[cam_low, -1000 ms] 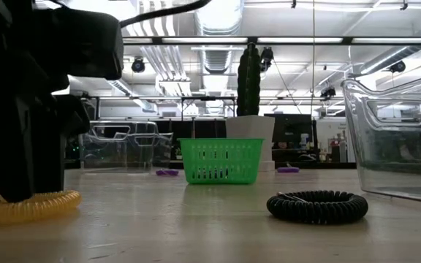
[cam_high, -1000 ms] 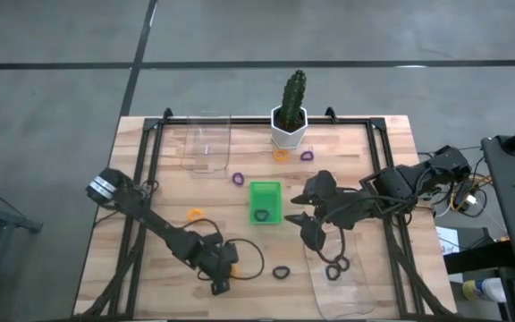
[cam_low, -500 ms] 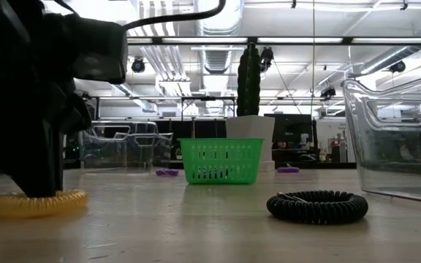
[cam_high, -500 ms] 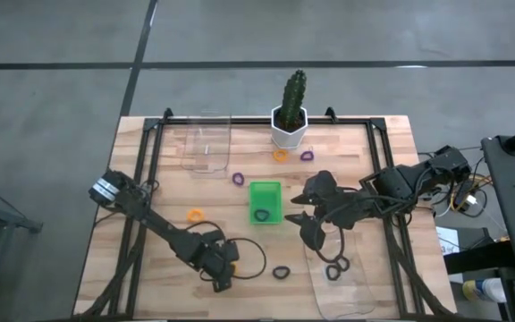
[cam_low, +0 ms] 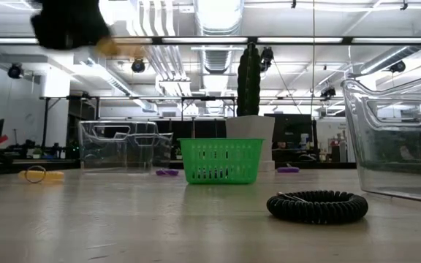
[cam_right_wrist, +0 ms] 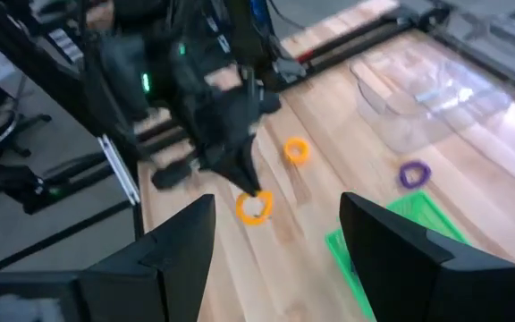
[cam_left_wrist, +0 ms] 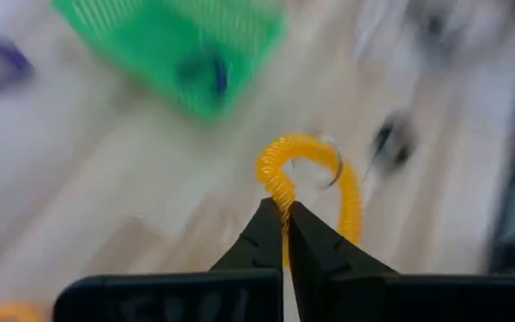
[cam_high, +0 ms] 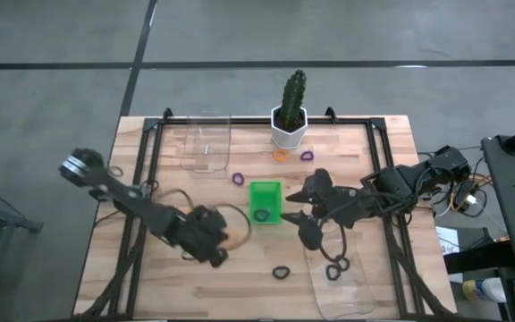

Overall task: Sort spring keychains
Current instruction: Put the bottom yellow spring keychain into the top transparent bin, then put the left yellow spring keychain into the top transparent bin

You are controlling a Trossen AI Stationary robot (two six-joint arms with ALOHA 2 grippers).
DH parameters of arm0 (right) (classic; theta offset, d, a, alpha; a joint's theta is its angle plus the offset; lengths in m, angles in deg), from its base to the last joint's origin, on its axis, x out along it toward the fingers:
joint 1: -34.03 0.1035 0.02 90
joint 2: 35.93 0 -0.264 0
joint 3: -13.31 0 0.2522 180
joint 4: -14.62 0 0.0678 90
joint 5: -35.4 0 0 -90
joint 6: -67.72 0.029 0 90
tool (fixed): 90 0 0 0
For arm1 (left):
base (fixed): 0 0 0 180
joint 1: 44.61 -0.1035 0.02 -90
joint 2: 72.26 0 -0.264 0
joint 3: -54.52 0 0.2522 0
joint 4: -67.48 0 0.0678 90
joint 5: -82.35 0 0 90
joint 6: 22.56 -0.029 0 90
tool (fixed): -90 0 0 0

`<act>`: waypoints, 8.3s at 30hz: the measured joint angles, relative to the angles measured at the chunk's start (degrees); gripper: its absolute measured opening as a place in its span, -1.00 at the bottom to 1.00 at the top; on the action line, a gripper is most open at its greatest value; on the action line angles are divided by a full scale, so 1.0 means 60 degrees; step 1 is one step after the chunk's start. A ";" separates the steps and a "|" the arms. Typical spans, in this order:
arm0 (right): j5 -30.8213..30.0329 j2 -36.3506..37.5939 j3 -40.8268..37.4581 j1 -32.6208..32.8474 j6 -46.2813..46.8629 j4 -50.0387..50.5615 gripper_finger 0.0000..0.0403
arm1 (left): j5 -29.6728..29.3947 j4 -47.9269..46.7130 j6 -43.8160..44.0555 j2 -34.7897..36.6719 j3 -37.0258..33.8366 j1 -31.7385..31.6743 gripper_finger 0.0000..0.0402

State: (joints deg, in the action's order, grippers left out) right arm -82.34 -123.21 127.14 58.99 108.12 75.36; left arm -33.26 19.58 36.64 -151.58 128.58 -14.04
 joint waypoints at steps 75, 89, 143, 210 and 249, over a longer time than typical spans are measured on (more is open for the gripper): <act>0.3348 -0.1763 0.0000 -0.2198 -0.0238 -0.5473 0.16 | 0.1269 -0.2459 -0.4230 0.2011 -0.1349 -0.9992 -1.00; 0.3380 -0.1759 0.0000 -0.2181 -0.0274 -0.5457 0.16 | 0.1946 -0.2119 -0.4313 0.0491 -0.1155 -1.0123 -0.59; 0.3373 -0.0364 0.0007 -0.1824 -0.1382 -0.4358 0.16 | 0.4534 -0.1214 0.1063 0.0089 -0.3355 -0.2618 -0.34; 0.3377 -0.0368 0.0000 -0.1696 -0.1305 -0.4292 0.16 | 0.2707 -0.1913 -0.1281 0.1668 -0.0942 -0.2116 -1.00; 0.3348 -0.0372 0.0000 -0.1511 -0.1234 -0.4152 0.16 | 0.3662 -0.0484 -0.2208 0.1582 -0.5209 -0.3598 -0.26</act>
State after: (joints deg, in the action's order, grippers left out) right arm -62.26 -125.44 127.14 49.93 100.72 50.45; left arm -11.29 16.68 23.40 -142.08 97.33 -35.63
